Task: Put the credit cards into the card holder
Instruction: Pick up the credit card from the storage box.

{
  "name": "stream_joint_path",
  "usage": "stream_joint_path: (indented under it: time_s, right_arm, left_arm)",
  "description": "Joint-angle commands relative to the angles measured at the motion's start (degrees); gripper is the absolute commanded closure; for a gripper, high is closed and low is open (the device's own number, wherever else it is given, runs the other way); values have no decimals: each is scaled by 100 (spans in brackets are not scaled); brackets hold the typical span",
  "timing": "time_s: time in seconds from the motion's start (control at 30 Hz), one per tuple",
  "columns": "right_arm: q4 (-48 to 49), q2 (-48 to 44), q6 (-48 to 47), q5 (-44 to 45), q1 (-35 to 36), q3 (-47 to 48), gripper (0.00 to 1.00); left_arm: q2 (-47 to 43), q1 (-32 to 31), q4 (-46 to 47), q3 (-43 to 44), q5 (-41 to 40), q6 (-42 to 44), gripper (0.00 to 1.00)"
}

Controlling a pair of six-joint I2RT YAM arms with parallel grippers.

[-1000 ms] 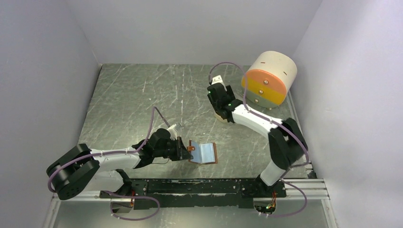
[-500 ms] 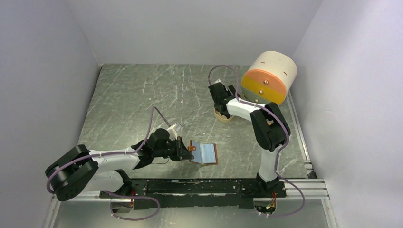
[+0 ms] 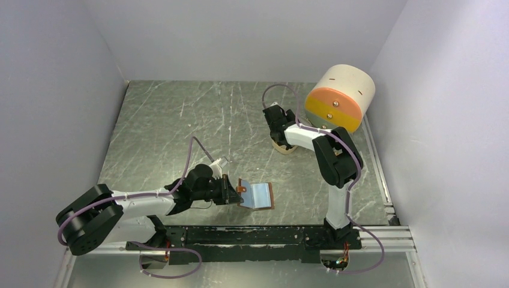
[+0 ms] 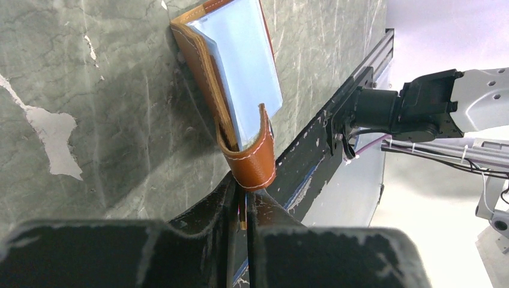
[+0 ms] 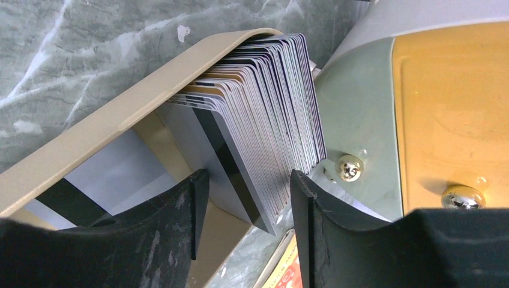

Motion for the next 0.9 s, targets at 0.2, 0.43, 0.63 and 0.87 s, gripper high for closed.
stream_joint_path:
  time_s: [0.2,0.43,0.63,0.87]
  right_arm:
    - [-48,-289,-72,185,-78,318,53]
    - [-89,-394,-64,117,-76,342,60]
    - [-360,-435,94,-1,-76,462,70]
    - [-1214,-715,695,-584,30,672,93]
  left_arm:
    - [-88,25,243,-33,33,-46,87]
    - [-67,29,238,-20,33,-46,87]
    - [-41,36,269,-32,37,-61,87]
    - [42,36,328,-32,61,-63,87]
